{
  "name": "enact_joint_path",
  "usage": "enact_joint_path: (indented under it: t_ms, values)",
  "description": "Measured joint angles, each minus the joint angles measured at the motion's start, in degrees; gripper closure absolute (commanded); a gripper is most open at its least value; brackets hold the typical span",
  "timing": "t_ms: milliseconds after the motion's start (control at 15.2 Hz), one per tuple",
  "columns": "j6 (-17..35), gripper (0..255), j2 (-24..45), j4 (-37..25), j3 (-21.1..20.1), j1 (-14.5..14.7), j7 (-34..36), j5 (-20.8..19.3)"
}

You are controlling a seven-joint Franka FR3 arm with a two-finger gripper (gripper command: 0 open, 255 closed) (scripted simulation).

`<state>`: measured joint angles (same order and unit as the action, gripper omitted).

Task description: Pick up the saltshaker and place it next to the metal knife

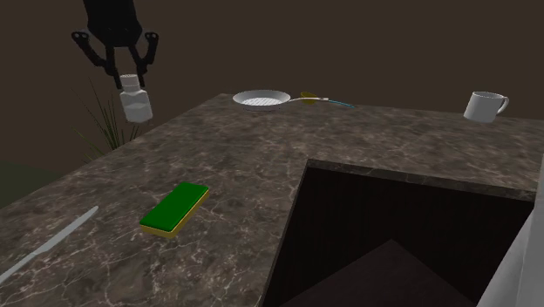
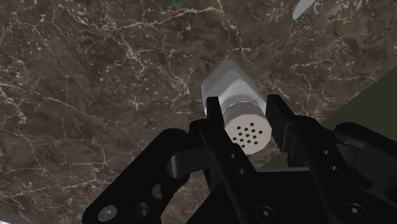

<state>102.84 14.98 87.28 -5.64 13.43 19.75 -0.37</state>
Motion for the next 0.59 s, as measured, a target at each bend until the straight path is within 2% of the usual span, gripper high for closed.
enact_joint_path:
  t_ms: [264, 396, 594]
  values:
    - [-2.8, 255, 6.6, -9.5, -1.2, 3.1, 4.2, -1.1]
    - [-5.5, 255, 11.8, -17.3, -1.6, 4.9, 6.2, -1.9]
    - [-4.3, 255, 13.0, -17.2, -1.8, 5.6, 7.0, -2.1]
